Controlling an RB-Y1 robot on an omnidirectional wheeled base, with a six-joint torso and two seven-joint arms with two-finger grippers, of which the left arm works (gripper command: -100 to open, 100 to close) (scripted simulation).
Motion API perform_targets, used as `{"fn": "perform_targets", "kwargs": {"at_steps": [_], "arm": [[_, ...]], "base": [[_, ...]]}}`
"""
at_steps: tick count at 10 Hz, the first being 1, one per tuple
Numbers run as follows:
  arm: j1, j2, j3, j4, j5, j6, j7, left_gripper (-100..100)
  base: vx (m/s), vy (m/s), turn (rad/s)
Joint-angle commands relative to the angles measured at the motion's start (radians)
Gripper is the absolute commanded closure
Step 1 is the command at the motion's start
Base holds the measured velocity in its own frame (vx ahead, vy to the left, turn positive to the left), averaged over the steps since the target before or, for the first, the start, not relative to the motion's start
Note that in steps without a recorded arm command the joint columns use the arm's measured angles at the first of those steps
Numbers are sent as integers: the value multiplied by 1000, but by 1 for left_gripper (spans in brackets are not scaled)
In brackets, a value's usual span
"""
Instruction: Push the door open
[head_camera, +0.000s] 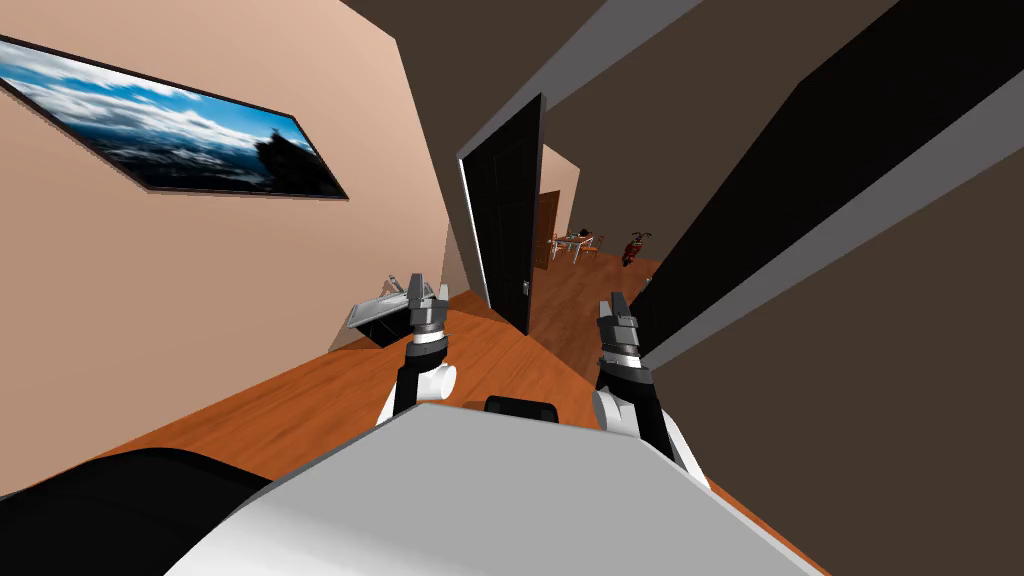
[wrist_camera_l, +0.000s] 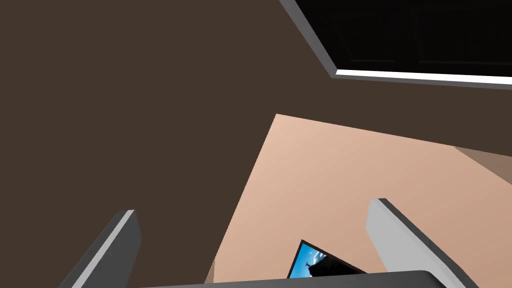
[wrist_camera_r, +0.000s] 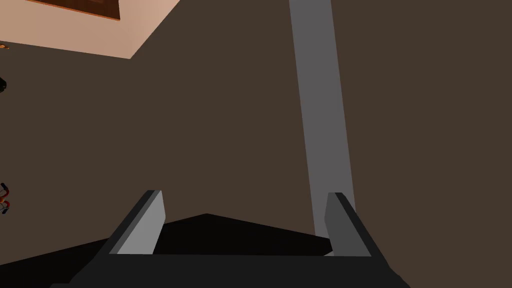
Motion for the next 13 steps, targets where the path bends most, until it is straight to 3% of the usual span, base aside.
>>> {"fn": "perform_targets", "kwargs": {"at_steps": [1,13], "arm": [[-9,12,-8,39,-1,-6,4,-100],[-77,70,-69,318,-8,-52,30,-100]], "base": [[69,21,-92],[115,31,-69]]}}
